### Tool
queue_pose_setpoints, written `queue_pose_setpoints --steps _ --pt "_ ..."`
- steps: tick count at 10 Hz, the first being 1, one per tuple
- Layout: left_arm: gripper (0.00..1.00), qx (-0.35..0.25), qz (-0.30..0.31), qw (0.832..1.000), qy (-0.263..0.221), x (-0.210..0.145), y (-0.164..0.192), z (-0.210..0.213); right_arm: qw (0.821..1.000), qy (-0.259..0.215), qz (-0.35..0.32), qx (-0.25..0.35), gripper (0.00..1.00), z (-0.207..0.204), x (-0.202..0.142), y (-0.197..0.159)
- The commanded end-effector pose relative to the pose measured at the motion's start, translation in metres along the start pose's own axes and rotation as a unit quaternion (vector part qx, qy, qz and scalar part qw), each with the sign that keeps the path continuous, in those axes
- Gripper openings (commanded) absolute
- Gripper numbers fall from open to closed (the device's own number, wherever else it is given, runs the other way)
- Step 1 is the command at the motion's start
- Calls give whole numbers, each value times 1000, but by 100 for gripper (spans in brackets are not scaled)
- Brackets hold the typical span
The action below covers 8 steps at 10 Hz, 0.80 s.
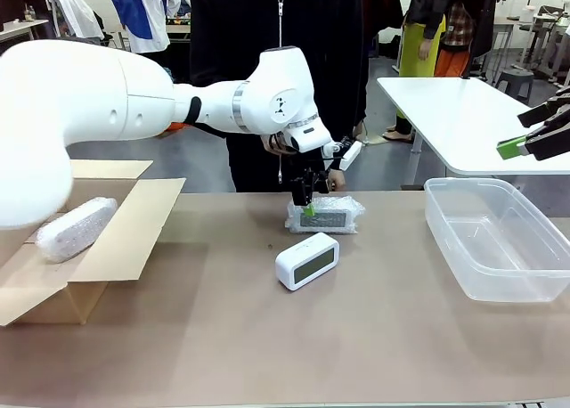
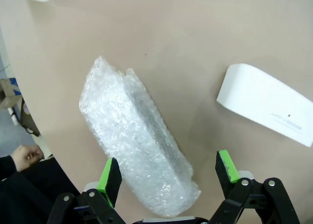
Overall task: Separate and place wrapped and unwrapped clocks.
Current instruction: Pick up the Digital clock indicated by the person.
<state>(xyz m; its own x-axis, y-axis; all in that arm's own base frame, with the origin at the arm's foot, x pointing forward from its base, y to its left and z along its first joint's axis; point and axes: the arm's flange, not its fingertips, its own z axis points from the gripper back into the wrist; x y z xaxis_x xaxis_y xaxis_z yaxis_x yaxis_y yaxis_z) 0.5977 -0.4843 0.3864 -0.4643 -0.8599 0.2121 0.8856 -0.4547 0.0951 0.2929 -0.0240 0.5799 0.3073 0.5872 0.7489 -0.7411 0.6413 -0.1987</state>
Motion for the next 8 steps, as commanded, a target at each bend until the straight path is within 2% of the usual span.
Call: queue_pose_setpoints --steps 1,8 --pt "100 0 -2 1000 20 14 40 2 1000 -5 -4 8 100 -2 -1 -1" --pt "100 -10 -8 999 30 16 60 -23 1000 -5 -4 8 100 -2 -1 -1"
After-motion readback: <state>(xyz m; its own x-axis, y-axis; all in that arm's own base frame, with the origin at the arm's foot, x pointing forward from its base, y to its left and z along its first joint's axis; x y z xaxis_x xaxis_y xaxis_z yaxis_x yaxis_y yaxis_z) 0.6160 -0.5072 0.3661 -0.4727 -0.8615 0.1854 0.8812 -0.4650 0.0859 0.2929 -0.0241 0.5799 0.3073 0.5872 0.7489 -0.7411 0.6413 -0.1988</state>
